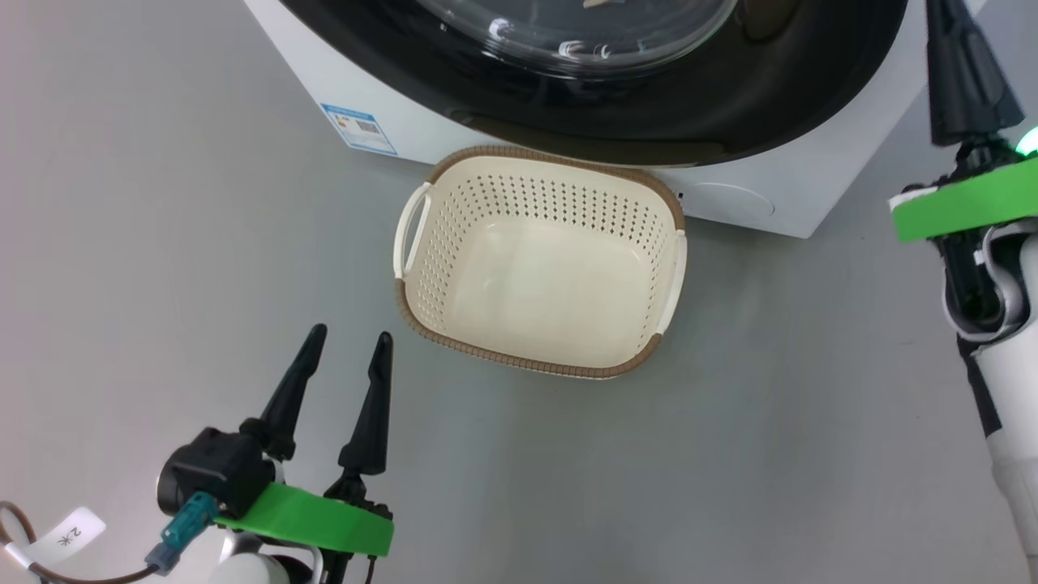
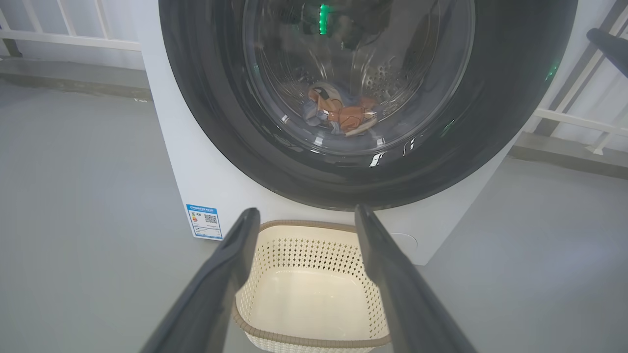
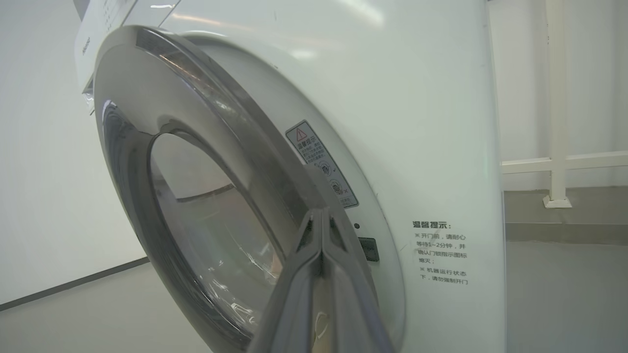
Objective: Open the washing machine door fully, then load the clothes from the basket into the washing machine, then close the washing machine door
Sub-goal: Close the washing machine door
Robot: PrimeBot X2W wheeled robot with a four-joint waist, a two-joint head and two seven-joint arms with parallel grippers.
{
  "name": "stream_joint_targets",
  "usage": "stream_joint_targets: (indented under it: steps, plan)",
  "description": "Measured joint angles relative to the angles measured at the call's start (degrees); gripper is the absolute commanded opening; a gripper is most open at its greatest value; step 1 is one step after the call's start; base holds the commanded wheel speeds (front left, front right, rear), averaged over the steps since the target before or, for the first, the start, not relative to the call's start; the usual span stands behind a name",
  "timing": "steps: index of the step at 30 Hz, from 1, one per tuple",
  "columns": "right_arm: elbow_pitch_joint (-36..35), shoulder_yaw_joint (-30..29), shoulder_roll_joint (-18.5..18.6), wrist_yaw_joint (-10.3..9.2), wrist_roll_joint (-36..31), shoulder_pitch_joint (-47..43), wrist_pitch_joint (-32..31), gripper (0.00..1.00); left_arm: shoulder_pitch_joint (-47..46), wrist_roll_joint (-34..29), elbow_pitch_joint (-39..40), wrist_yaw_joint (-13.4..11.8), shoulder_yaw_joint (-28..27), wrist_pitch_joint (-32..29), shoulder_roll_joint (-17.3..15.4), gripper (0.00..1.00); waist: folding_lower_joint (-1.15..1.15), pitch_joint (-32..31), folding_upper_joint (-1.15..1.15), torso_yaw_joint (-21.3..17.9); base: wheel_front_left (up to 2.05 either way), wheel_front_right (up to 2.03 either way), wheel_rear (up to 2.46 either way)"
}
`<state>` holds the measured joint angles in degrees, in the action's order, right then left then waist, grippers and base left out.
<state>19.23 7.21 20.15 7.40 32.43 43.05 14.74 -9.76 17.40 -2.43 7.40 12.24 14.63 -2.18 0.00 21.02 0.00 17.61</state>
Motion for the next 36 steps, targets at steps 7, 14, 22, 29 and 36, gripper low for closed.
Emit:
stream_joint_targets:
  steps: [7,14,22,29,36]
  plan:
    - [-0.6,1.8,-0.4,0.00,0.0,-4.2,0.0,0.00,0.2,-1.0,-0.4,0.0,-0.9,0.0,0.0,1.00,0.00,-1.7,0.00,-0.9,0.00,0.00,0.00]
    - [-1.1,3.3,-0.5,0.00,0.0,-8.8,0.0,0.49,0.5,-2.0,-0.9,0.0,-1.9,0.0,0.0,1.00,0.00,-3.3,0.00,-2.5,0.00,0.00,0.00]
    - [-2.2,3.2,-1.4,0.00,0.0,-14.4,0.0,1.00,1.3,-2.6,-1.6,0.0,-3.4,0.0,0.0,1.00,0.00,-5.3,0.00,-5.2,0.00,0.00,0.00]
    - [-2.7,2.9,-1.6,0.00,0.1,-19.6,0.0,1.00,2.1,-3.0,-2.5,0.0,-4.6,0.0,0.0,1.00,-0.01,-7.1,0.00,-7.9,0.00,0.00,0.00]
    - [-3.2,1.1,-1.6,0.00,0.1,-24.4,0.0,1.00,3.0,-3.0,-3.8,0.0,-5.5,0.0,-0.2,1.00,0.00,-8.5,0.00,-10.4,0.00,0.00,0.00]
